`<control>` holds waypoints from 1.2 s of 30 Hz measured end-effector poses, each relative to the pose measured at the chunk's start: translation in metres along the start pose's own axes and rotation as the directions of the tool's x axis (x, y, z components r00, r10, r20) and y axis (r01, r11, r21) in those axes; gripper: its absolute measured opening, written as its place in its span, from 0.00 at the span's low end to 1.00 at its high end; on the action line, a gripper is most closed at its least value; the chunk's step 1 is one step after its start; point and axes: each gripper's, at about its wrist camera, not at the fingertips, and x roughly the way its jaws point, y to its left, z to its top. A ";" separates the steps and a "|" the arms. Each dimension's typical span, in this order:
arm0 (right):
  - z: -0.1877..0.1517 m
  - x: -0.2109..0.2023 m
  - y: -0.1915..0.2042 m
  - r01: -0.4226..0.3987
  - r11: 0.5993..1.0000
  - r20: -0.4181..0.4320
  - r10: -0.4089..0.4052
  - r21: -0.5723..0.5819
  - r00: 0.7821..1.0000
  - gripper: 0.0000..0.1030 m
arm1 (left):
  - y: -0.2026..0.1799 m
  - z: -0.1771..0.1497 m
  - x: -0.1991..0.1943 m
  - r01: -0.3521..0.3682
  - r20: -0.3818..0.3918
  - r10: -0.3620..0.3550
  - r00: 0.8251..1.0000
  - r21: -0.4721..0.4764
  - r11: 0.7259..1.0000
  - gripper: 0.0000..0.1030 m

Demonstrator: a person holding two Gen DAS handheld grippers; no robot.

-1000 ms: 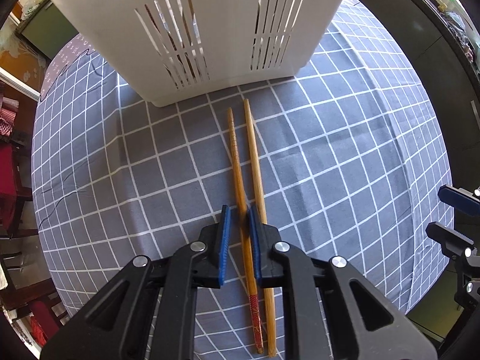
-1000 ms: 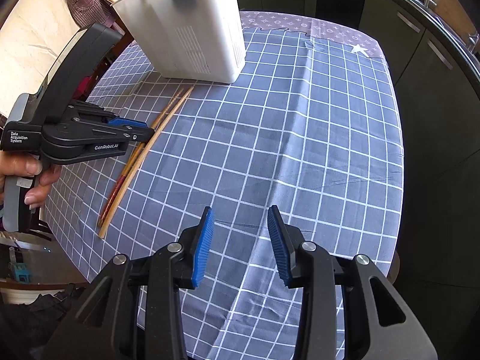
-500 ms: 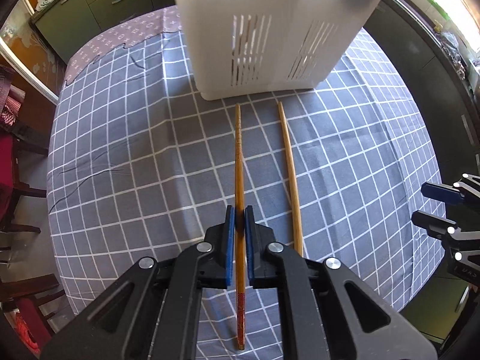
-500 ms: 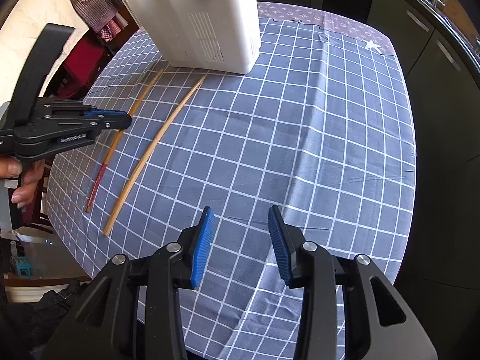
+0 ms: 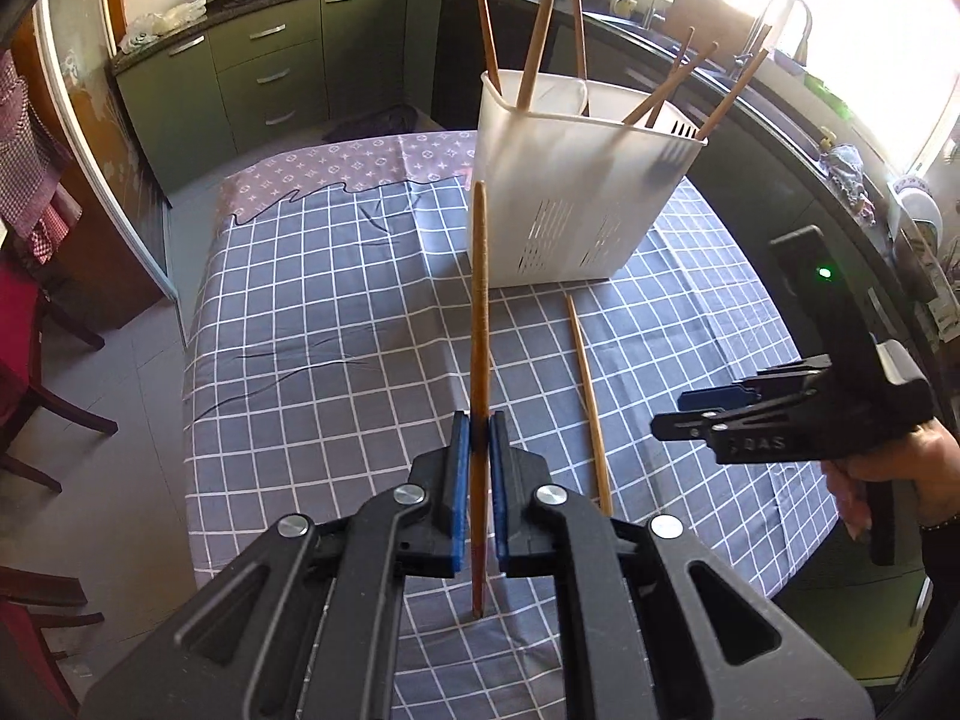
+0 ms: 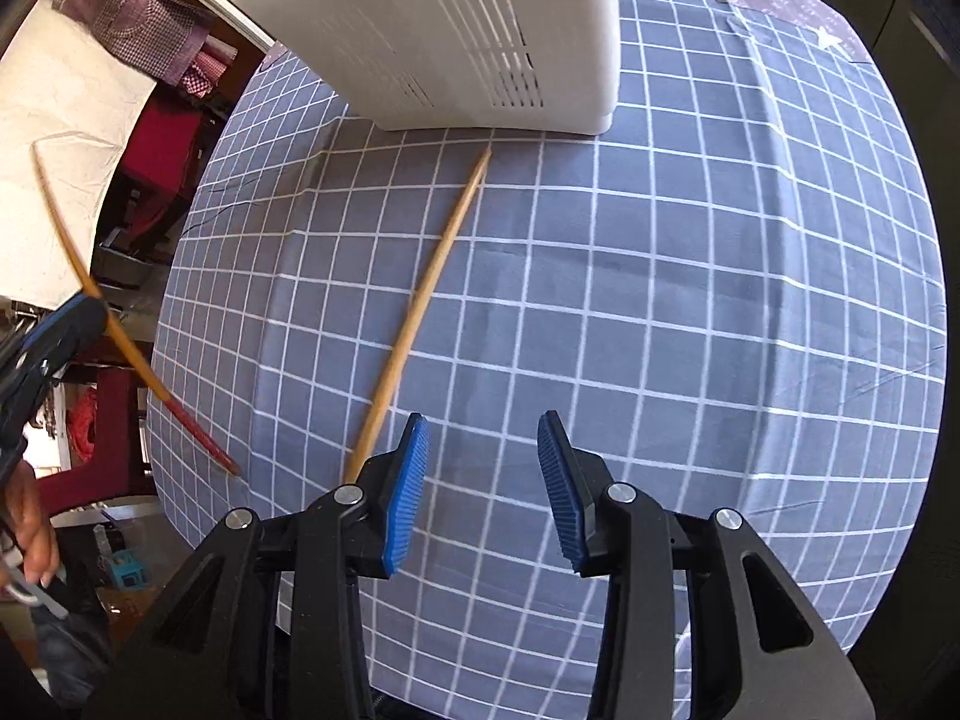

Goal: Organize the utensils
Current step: 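Lift the chopstick with the left gripper while the right gripper grasps the last chopstick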

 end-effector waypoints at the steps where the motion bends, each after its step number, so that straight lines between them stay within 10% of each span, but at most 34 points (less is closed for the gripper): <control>1: 0.005 0.005 0.004 -0.002 1.000 -0.006 0.002 0.015 1.000 0.37 | 0.002 -0.002 -0.003 0.005 0.004 -0.005 1.000 0.000 1.000 0.06; 20: 0.038 0.044 0.068 0.218 0.976 -0.028 -0.218 -0.011 0.976 0.27 | 0.005 -0.016 -0.012 0.059 0.027 -0.060 0.998 0.051 0.997 0.06; 27: 0.031 0.046 0.068 0.265 0.958 -0.031 -0.270 -0.111 0.962 0.08 | 0.006 -0.018 -0.014 0.061 0.030 -0.062 0.998 0.049 0.997 0.06; 36: 0.022 0.045 0.072 0.325 0.917 -0.005 -0.335 -0.232 0.942 0.14 | 0.003 -0.020 -0.015 0.053 0.019 -0.054 0.998 0.052 0.997 0.06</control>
